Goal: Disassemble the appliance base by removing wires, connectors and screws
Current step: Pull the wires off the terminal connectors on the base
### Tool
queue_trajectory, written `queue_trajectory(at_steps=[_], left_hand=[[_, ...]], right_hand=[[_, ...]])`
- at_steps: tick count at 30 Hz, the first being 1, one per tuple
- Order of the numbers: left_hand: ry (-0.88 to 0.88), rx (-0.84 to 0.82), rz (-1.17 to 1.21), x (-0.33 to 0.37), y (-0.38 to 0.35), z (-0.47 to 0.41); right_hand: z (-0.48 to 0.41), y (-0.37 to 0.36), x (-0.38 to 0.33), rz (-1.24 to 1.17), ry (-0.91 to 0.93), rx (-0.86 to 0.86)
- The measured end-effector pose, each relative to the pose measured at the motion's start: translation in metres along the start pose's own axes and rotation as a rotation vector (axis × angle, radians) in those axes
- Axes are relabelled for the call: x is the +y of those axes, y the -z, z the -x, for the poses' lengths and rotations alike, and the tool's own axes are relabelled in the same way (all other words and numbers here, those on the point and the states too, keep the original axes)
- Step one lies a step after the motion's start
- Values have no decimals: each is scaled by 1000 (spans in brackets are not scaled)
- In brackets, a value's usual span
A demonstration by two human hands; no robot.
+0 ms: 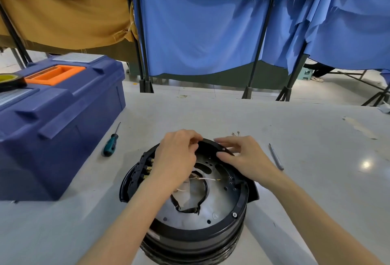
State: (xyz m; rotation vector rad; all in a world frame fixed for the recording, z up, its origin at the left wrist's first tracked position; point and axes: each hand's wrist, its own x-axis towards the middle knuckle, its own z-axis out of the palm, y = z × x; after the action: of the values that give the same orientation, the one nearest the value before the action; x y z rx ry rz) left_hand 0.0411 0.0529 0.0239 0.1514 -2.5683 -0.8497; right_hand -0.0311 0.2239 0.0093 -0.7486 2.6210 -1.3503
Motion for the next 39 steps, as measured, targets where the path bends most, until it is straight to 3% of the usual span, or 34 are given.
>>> queue_trajectory(at_steps=[4,7,10,14,20,23,27,32,39], left_hand=[[-1,-16,-87,-14,17,-7],[108,-105,-109,-30,25,-7],[178,-226,86,-42,23,-6],[225,-222,413,-46,10,4],[210,-176,499,-44,-3,12],[227,-177,571,-44,-5,14],[223,-171,638,-43,-5,16],[209,-159,688,-42,-4,18],[241,-142,745,-40,-5,21]], right_hand=[[7,5,-4,36,22,-18],[10,12,-3,102,17,-26],[11,24,-1,124,-45,-51],[9,39,-1,186,-110,-93],[3,40,-10,546,-65,-51],[5,23,-28,445,184,83],[7,-6,-56,319,356,-161],[-3,-28,-61,408,274,-305],[-5,-35,-62,324,198,-298]])
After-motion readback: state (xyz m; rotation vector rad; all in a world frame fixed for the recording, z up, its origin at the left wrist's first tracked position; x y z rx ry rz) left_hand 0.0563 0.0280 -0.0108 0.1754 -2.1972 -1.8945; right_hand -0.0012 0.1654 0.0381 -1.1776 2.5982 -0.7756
